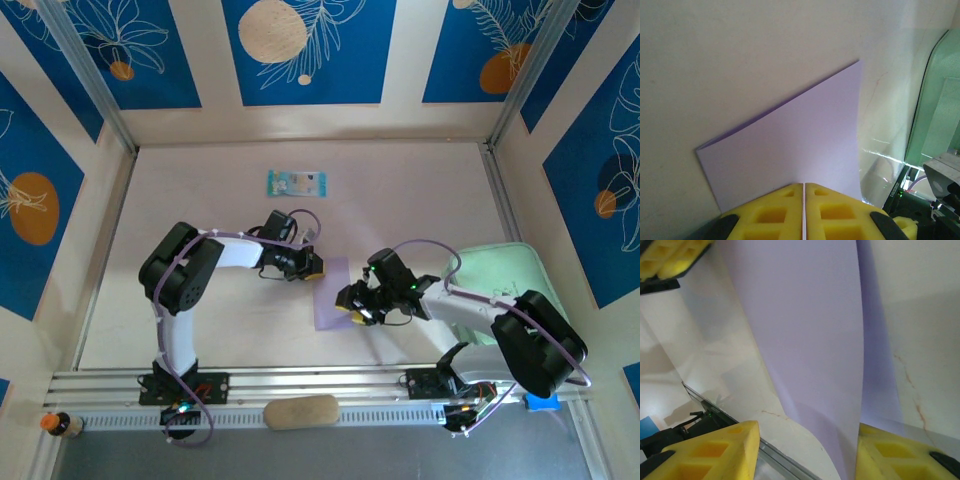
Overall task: Fold a paper plane with a square sheet of paper (pick it up from the middle)
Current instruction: Fold the triangle a second time at the center of the table.
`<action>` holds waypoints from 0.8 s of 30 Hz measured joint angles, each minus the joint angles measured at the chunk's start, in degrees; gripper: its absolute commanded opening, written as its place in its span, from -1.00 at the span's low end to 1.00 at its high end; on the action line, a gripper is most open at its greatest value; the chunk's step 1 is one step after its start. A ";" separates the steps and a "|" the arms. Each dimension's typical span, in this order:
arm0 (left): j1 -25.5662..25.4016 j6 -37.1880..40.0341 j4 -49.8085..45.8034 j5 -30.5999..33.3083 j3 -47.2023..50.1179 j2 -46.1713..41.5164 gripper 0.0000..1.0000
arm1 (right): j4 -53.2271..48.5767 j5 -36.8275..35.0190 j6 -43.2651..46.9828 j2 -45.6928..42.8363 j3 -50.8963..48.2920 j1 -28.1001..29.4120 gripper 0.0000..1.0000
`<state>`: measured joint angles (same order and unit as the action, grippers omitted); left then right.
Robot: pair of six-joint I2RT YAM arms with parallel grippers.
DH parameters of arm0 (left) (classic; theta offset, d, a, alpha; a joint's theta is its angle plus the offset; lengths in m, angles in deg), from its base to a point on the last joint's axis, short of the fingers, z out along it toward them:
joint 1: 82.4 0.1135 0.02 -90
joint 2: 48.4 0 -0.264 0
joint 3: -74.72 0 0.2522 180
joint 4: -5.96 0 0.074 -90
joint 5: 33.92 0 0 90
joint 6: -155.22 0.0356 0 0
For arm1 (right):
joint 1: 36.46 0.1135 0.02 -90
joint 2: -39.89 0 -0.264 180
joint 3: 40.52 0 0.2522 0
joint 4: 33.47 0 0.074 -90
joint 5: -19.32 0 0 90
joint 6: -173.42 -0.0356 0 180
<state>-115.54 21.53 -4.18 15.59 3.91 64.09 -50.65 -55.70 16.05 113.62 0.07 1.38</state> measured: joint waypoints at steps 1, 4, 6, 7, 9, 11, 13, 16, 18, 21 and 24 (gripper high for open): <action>0.00 0.00 0.00 0.00 0.00 0.00 -0.81 | 0.35 0.00 0.00 0.00 -0.02 -0.17 -0.04; 0.00 -0.17 0.02 0.00 0.00 0.00 -0.81 | 2.36 0.13 0.02 0.15 -0.55 -1.29 -0.05; 0.00 -0.37 0.02 0.00 0.00 0.00 -0.81 | 3.82 0.46 0.04 1.05 -0.98 -2.08 -0.04; 0.00 -0.39 0.02 0.00 0.00 0.00 -0.81 | 4.39 0.50 0.04 1.49 -1.18 -2.29 -0.05; 0.00 -0.39 0.02 0.00 0.00 0.00 -0.81 | 6.05 0.72 0.07 2.54 -1.88 -2.60 -0.05; 0.00 -0.39 0.02 -0.02 0.00 0.00 -0.80 | 7.45 0.98 0.31 3.30 -2.51 -2.75 -0.07; 0.00 -0.39 0.02 -0.02 0.00 0.00 -0.80 | 8.68 1.33 0.70 3.87 -2.80 -2.99 -0.09; 0.00 -0.39 0.04 -0.09 0.00 -0.02 -0.79 | 10.32 2.01 1.49 4.66 -2.84 -3.45 -0.14; 0.00 -0.39 0.07 -0.22 0.00 -0.02 -0.78 | 11.26 2.43 2.16 5.05 -2.84 -4.02 -0.18; 0.00 -0.39 0.11 -0.37 -0.02 -0.04 -0.75 | 12.79 3.28 3.13 5.79 -2.84 -5.05 -0.24; 0.00 -0.46 0.15 -0.46 -0.07 -0.13 -0.72 | 13.79 4.07 4.09 7.08 -2.84 -6.05 -0.35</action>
<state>-115.54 21.08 -4.03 15.13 3.84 63.96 -36.86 -51.63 20.14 120.70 -2.78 -4.67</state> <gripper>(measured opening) 0.132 0.368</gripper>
